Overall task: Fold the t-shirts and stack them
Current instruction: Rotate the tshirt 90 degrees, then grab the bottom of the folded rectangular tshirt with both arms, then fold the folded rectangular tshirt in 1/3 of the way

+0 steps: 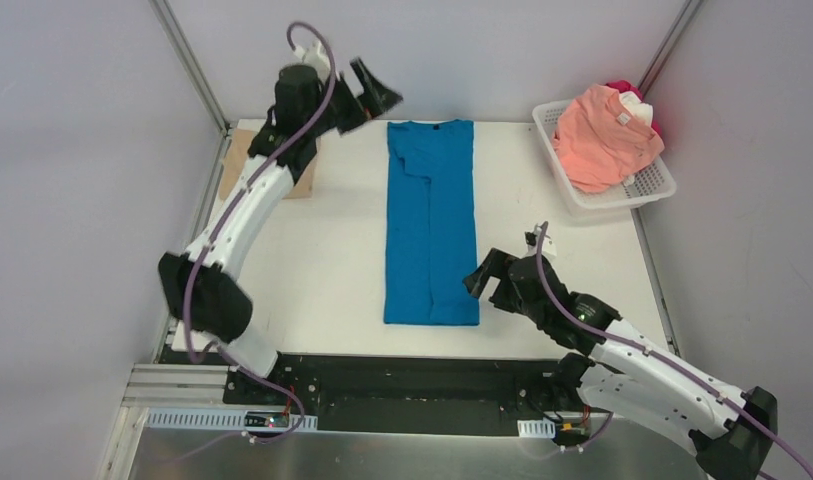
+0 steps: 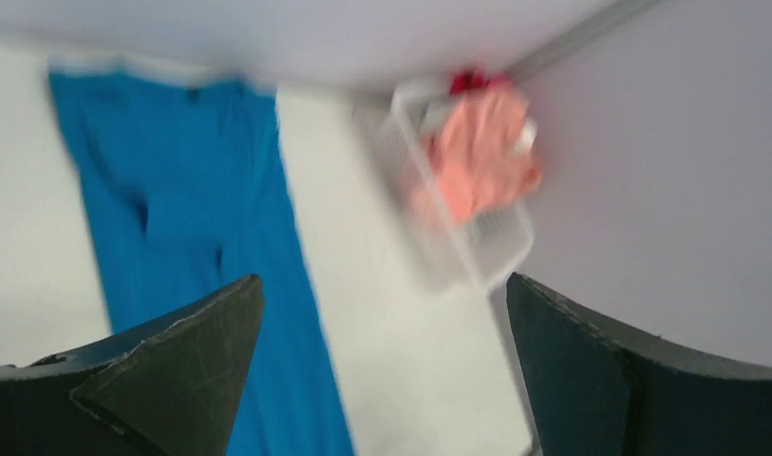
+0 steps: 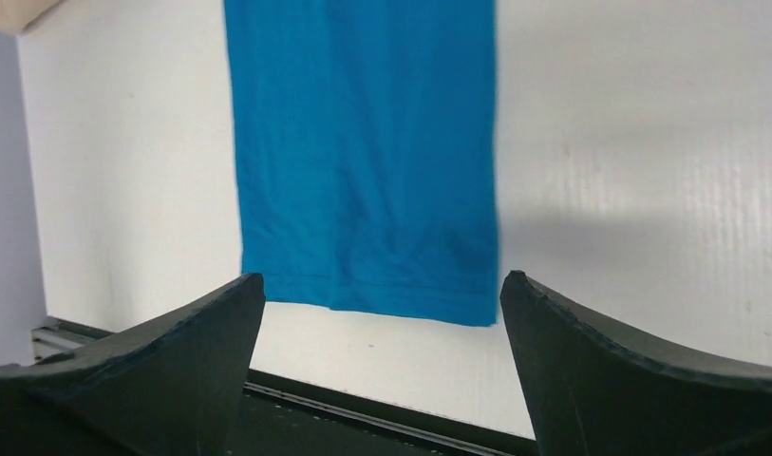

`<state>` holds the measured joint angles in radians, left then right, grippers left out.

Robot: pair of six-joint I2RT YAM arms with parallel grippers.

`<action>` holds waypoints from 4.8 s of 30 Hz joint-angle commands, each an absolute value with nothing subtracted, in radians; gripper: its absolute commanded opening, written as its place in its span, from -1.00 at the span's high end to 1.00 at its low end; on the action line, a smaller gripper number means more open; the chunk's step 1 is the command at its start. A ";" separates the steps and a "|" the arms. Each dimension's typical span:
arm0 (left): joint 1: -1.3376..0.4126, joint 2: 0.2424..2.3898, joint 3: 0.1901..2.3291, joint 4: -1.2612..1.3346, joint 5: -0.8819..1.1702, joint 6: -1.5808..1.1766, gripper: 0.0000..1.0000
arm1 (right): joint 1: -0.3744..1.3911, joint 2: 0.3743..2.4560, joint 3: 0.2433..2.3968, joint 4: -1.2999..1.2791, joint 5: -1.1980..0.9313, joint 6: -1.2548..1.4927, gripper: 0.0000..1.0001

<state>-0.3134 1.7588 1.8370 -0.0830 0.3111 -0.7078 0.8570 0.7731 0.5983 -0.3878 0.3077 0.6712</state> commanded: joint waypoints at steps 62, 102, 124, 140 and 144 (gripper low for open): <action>-0.696 1.239 0.792 -0.213 0.274 -0.780 1.00 | 0.778 0.844 0.597 -0.427 0.140 0.637 1.00; -0.343 1.970 1.462 -0.205 0.370 -0.685 0.90 | 0.418 1.769 1.258 -0.091 0.109 0.410 1.00; -0.245 1.967 1.605 -0.226 0.345 -0.689 -0.98 | 0.383 1.832 1.445 -0.190 0.247 0.389 -0.98; -0.374 1.682 1.049 -0.223 0.347 -0.731 -0.92 | 0.383 1.511 0.942 -0.231 -0.080 0.665 -0.99; -0.390 1.701 1.029 -0.218 0.318 -0.738 -0.70 | 0.383 1.511 0.881 -0.205 -0.105 0.695 -0.99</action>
